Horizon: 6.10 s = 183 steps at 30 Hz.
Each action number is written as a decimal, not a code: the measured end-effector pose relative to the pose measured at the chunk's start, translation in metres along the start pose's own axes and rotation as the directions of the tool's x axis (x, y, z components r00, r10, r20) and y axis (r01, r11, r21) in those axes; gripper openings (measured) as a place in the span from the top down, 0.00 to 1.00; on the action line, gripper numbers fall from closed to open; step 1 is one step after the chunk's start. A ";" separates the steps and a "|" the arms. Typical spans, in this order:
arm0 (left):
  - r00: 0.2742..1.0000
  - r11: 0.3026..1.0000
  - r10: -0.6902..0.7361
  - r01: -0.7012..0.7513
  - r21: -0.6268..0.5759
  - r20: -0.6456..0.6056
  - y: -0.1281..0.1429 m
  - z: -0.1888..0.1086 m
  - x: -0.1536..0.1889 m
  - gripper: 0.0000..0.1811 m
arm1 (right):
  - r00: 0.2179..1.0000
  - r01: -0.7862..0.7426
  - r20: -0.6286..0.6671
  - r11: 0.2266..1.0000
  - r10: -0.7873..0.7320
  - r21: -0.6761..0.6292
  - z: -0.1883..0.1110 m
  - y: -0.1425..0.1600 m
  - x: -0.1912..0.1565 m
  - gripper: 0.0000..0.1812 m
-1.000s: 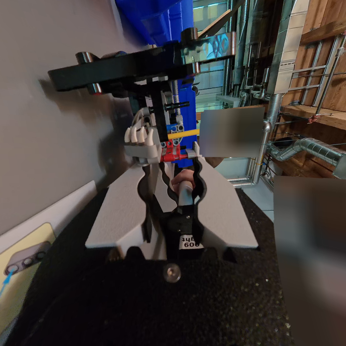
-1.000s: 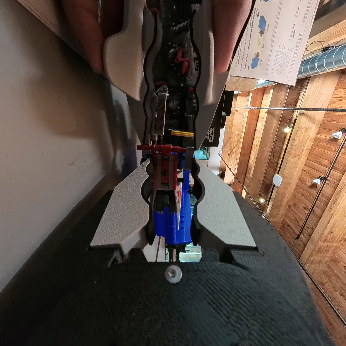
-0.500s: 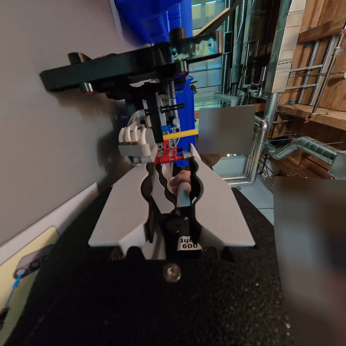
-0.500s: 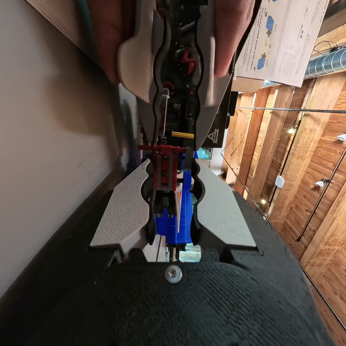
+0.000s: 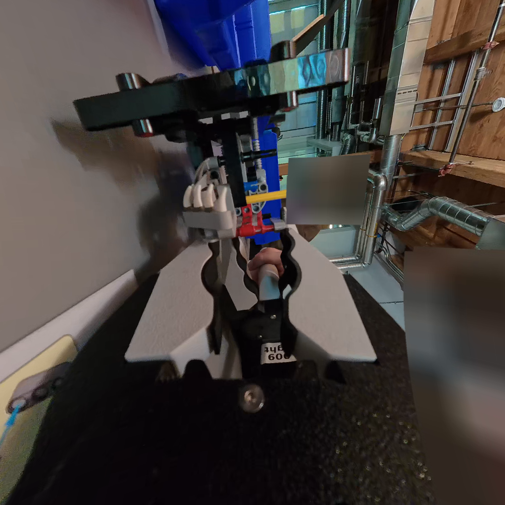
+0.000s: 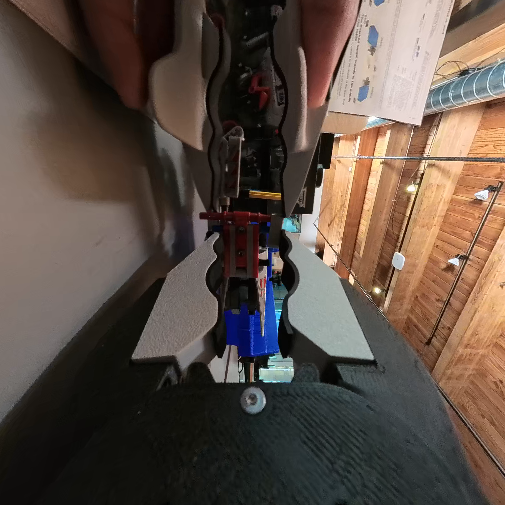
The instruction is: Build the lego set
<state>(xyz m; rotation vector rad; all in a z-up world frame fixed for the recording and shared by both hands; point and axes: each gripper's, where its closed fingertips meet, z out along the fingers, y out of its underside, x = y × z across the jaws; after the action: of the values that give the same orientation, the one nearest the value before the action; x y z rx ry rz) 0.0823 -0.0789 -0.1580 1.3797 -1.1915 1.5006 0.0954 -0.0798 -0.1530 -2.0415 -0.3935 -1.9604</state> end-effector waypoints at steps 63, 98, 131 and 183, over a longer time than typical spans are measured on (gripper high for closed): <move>0.999 0.999 -0.029 0.030 0.020 -0.026 -0.003 -0.001 -0.006 0.84 | 0.998 0.023 0.066 1.000 -0.023 -0.004 -0.012 -0.003 -0.025 0.78; -0.118 -0.158 0.987 -0.846 -0.509 -0.111 0.064 -0.195 0.063 0.85 | 0.994 -0.097 -0.065 0.986 0.089 -0.139 -0.054 -0.018 0.015 0.51; 0.099 0.183 0.983 -0.640 -0.746 0.156 0.050 -0.339 -0.057 0.97 | 0.293 -0.767 0.494 0.509 0.819 -0.389 -0.149 -0.013 -0.026 0.86; -0.828 -0.779 0.529 -0.388 -0.493 -0.185 0.026 -0.009 -0.011 0.97 | 0.550 -0.657 0.560 0.735 0.619 -0.166 -0.046 -0.015 -0.036 0.81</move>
<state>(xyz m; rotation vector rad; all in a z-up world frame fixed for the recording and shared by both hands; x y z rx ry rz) 0.0567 -0.0767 -0.1727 -1.0738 -3.7182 1.4195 0.0455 -0.0833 -0.1872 -2.2643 0.1863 -0.8438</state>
